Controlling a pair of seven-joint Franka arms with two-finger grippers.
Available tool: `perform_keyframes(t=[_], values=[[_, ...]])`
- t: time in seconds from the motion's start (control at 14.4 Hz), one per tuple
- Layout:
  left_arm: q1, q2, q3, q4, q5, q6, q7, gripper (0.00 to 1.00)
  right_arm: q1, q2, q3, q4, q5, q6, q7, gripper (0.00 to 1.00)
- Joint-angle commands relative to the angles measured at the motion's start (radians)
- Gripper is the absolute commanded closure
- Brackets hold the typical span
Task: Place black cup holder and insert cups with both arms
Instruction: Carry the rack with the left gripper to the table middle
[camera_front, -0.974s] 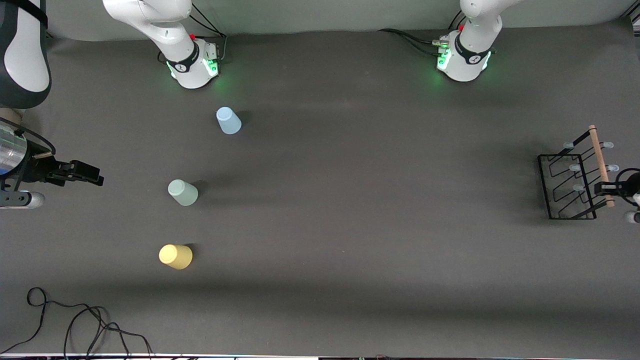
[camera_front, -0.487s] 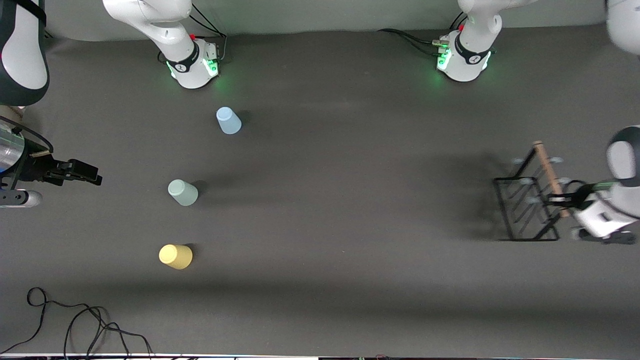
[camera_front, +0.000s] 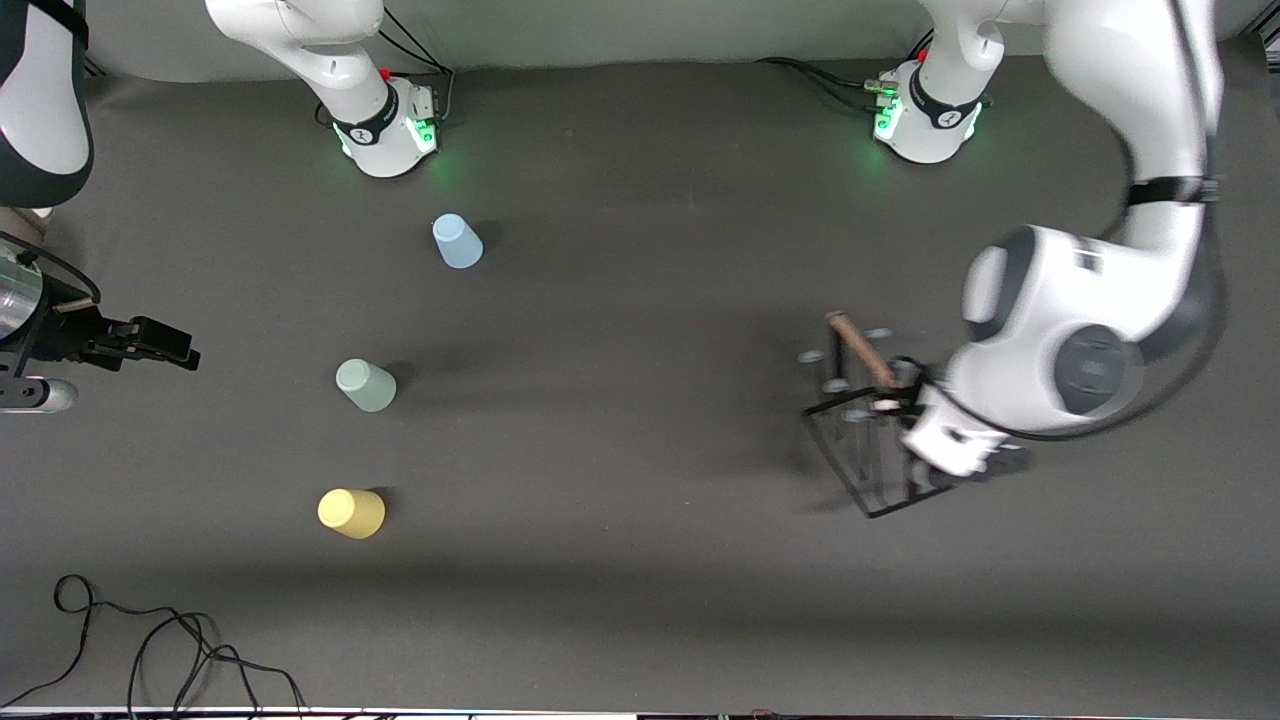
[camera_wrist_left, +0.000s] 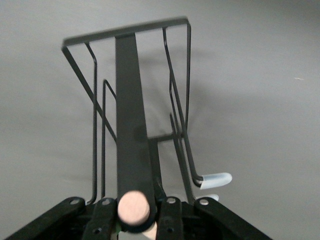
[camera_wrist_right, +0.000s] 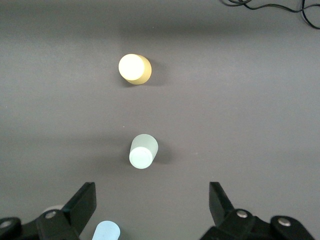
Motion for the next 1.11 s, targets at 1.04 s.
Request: perform_keyframes(t=[1.04], values=[[-0.38,0.247,-0.028,0.351,-0.081,0.06,-0.182,1.0,-0.004,-0.009,0.008,-0.004,0.002,-0.007,0.01,0.0]])
